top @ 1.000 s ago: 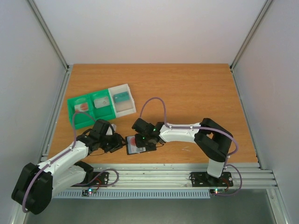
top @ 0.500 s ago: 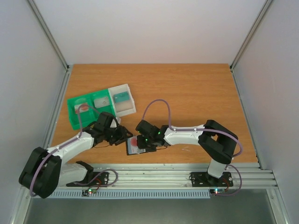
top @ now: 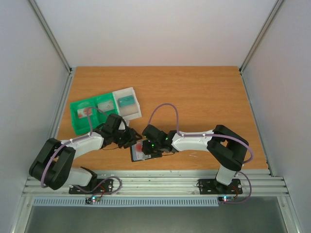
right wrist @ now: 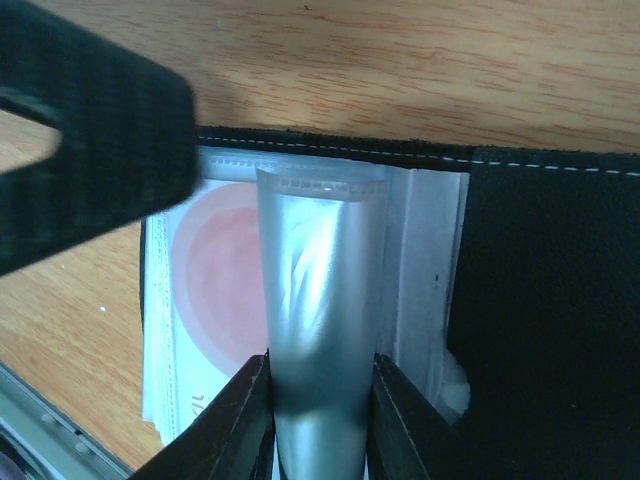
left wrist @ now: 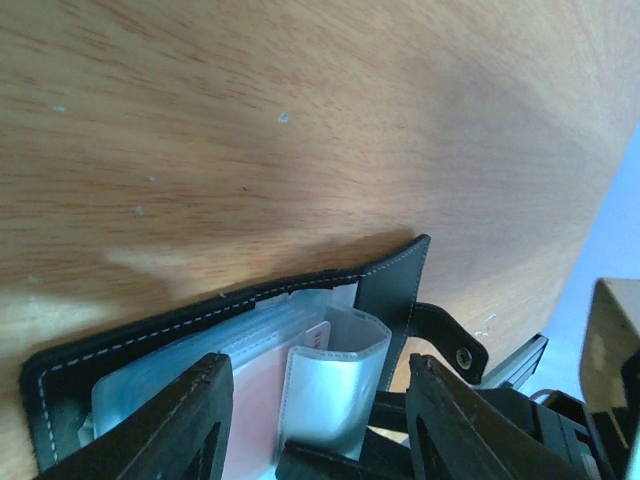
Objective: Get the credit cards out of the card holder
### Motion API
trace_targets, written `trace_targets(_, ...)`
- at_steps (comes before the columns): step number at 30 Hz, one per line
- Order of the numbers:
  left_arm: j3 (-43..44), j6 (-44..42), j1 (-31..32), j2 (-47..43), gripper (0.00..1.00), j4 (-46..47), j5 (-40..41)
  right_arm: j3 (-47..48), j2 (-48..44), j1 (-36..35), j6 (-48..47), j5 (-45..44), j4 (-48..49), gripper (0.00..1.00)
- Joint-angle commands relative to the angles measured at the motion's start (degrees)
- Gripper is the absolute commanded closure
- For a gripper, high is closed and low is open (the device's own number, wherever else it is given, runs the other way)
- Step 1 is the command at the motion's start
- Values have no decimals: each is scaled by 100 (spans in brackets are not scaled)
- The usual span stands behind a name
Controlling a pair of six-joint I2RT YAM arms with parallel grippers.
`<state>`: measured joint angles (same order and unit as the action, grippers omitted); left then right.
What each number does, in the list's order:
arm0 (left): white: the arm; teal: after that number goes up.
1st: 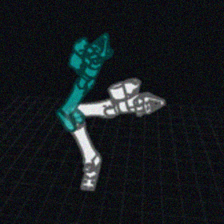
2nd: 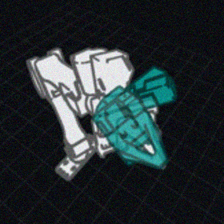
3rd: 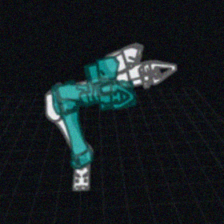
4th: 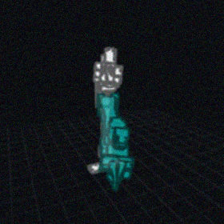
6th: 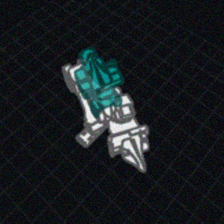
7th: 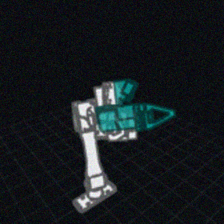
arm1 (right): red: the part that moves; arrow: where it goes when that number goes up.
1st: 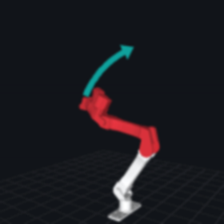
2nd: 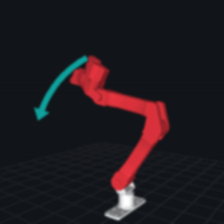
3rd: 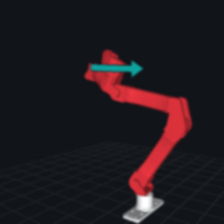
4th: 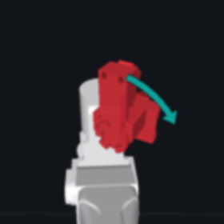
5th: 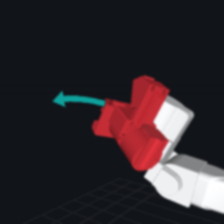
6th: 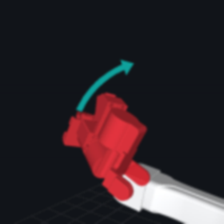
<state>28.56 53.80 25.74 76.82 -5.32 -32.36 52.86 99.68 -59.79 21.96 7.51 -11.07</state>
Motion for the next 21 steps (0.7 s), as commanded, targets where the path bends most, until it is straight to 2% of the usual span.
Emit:
trace_targets(1, 154, 133, 64, 372, 51, 620, -102, -48, -186, 21, -42, -4, 184, 74)
trace_targets(4, 190, 197, 121, 531, 51, 745, -113, -60, -209, 20, -47, -12, 175, 72)
trace_targets(12, 188, 368, 258, 663, 50, 895, -191, -58, -397, 29, -70, -132, -59, 61)
trace_targets(21, 79, 777, 482, 486, 50, 1244, -402, -109, -918, 29, -186, -126, -510, 49)
